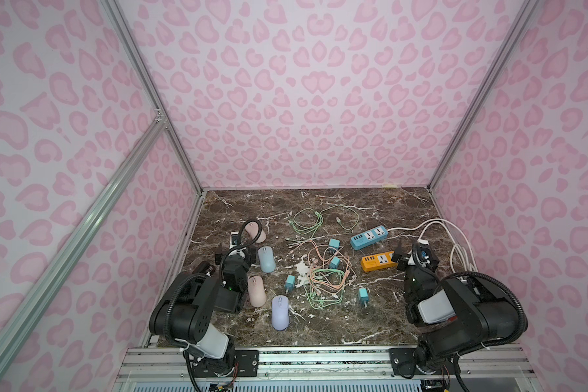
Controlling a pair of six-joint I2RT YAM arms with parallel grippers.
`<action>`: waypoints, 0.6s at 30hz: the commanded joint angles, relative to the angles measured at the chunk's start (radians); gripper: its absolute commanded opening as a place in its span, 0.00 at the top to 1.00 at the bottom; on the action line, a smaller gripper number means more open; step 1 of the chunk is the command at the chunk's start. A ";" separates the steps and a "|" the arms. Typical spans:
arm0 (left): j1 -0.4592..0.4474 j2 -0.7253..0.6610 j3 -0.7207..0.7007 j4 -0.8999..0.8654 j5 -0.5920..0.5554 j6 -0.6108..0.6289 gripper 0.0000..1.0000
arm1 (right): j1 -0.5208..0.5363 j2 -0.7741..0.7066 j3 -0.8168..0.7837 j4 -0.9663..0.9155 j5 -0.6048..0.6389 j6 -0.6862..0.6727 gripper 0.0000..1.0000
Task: Unplug the wireless mouse
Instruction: Reset both arms
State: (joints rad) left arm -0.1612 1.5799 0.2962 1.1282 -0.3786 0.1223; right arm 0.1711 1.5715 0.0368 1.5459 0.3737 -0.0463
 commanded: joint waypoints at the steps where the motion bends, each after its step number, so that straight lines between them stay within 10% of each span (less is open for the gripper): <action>1: 0.062 -0.010 0.105 -0.237 0.226 -0.059 0.01 | 0.009 0.024 -0.019 0.215 -0.009 -0.040 0.00; 6: 0.120 -0.019 0.141 -0.324 0.336 -0.084 0.01 | -0.058 0.010 0.108 -0.044 -0.090 0.024 0.00; 8: 0.120 -0.014 0.139 -0.307 0.337 -0.083 0.01 | -0.190 -0.034 0.208 -0.322 -0.382 0.088 0.00; 15: 0.120 -0.015 0.141 -0.315 0.338 -0.082 0.01 | -0.198 -0.005 0.167 -0.187 -0.402 0.076 0.00; 18: 0.120 -0.033 0.079 -0.232 0.529 -0.001 0.01 | -0.184 -0.057 0.146 -0.222 -0.513 0.014 0.00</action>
State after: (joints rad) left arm -0.0414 1.5642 0.4168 0.8173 -0.0151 0.0521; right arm -0.0231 1.5436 0.2028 1.3025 -0.0162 0.0166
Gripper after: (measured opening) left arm 0.988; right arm 0.997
